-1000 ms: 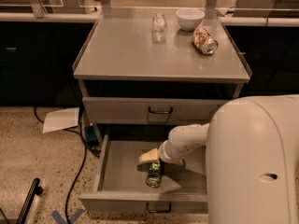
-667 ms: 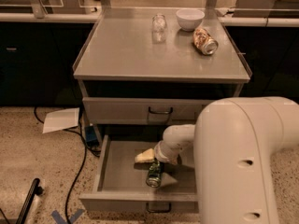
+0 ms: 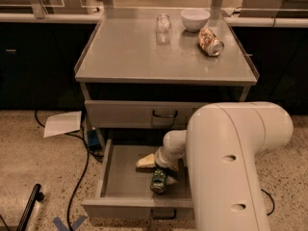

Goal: Pick green can from middle drawer and place on counter

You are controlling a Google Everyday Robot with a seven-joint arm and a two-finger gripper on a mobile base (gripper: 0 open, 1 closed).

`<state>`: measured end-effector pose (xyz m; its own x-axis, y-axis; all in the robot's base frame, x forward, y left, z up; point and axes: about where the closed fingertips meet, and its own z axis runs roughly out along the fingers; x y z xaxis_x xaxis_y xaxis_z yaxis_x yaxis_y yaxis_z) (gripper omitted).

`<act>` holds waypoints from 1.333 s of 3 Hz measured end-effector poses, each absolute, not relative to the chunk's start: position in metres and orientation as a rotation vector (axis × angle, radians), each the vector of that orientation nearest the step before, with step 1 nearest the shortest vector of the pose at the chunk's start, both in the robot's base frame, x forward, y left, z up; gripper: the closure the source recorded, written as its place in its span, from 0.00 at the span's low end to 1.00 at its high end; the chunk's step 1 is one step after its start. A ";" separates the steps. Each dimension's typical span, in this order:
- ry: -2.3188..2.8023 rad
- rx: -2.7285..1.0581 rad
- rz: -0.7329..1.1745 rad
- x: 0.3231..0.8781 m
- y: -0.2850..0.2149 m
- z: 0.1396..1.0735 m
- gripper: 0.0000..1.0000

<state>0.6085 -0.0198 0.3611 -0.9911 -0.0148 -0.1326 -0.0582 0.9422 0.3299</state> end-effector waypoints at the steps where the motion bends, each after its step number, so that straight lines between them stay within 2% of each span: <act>1: 2.987 -0.021 0.487 0.607 -0.025 0.345 0.19; 4: 2.987 -0.021 0.487 0.607 -0.025 0.351 0.89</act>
Offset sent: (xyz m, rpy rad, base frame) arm -0.0010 -0.0046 -0.0146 -0.0142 0.0154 -0.0198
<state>0.6074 -0.0248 0.3510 -0.9933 0.0046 -0.1158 -0.0324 0.9482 0.3159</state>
